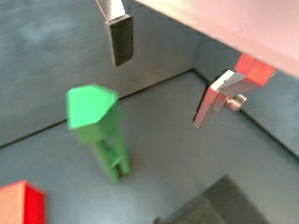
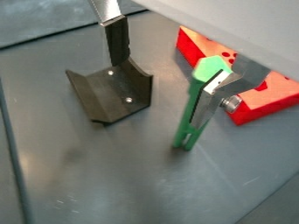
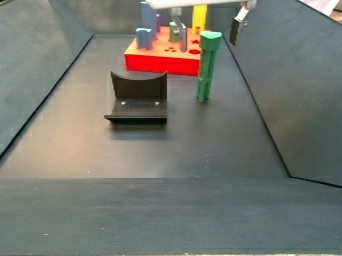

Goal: Pick up the 3 prong object. Move up. Move to above the board. Insert the 3 prong object.
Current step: Pick up the 3 prong object.

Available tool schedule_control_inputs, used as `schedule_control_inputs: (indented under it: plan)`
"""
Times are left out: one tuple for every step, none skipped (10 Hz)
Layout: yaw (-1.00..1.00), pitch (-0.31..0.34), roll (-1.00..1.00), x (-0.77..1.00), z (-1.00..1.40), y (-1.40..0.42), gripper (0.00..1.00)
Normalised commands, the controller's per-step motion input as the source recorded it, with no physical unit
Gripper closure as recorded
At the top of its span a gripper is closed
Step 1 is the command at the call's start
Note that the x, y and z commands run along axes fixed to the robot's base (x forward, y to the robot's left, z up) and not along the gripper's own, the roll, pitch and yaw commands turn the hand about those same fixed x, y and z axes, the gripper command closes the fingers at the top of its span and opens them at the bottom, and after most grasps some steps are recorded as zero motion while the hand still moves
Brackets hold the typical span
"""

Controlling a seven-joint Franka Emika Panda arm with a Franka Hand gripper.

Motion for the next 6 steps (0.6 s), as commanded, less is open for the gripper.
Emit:
schedule_control_inputs:
  plan:
    - [0.62,0.000,0.00,-0.18,-0.20,-0.57,0.00]
    - [0.60,0.000,0.00,-0.16,-0.23,-0.59,0.00]
    - [0.57,0.000,0.00,-0.17,-0.24,-0.47,0.00]
    - [0.45,0.000,-0.02,-0.07,-0.20,-0.29,0.00]
    - [0.25,0.000,-0.02,0.00,-0.18,-0.12,0.00]
    - [0.05,0.000,-0.05,0.00,-0.17,0.00,0.00]
